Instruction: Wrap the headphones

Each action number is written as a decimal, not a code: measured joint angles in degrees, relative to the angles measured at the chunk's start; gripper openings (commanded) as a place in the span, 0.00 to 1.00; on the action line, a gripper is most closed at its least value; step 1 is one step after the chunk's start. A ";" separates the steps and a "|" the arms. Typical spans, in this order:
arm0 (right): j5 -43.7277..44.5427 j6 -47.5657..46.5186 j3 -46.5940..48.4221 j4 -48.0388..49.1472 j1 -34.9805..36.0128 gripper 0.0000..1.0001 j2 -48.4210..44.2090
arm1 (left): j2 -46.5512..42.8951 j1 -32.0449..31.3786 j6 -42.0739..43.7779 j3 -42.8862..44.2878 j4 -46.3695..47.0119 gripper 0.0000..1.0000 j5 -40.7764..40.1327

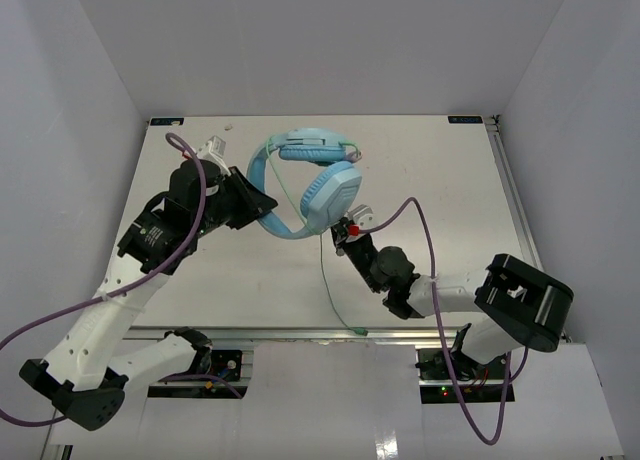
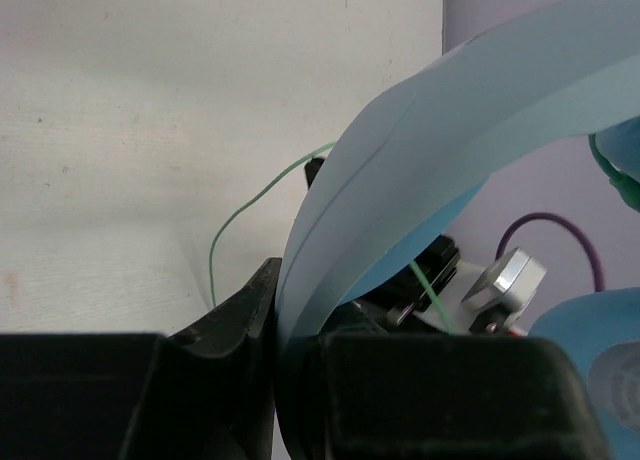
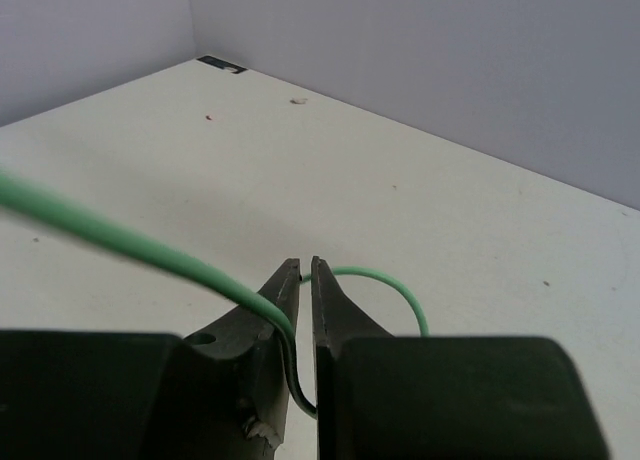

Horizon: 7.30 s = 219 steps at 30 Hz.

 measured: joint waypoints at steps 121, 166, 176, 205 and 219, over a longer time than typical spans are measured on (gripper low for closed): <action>-84.73 32.06 27.61 -45.41 -29.36 0.17 -12.00 | 36.22 -17.58 17.89 21.14 -22.32 0.00 -39.73; -66.75 24.87 10.35 -37.83 -10.86 0.14 -21.74 | 26.59 -8.05 14.43 18.10 -17.13 0.00 -22.71; -63.29 23.44 9.58 -38.08 -8.42 0.08 -21.82 | 20.85 -7.15 10.10 17.81 -15.98 0.00 -24.52; -26.02 16.44 0.82 -33.76 -6.68 0.12 -22.93 | 17.05 -5.99 0.52 11.67 -14.06 0.00 -25.12; -25.32 10.78 -4.51 -19.05 -6.68 0.21 -18.44 | 14.27 -5.97 -5.21 9.34 -12.64 0.00 -18.75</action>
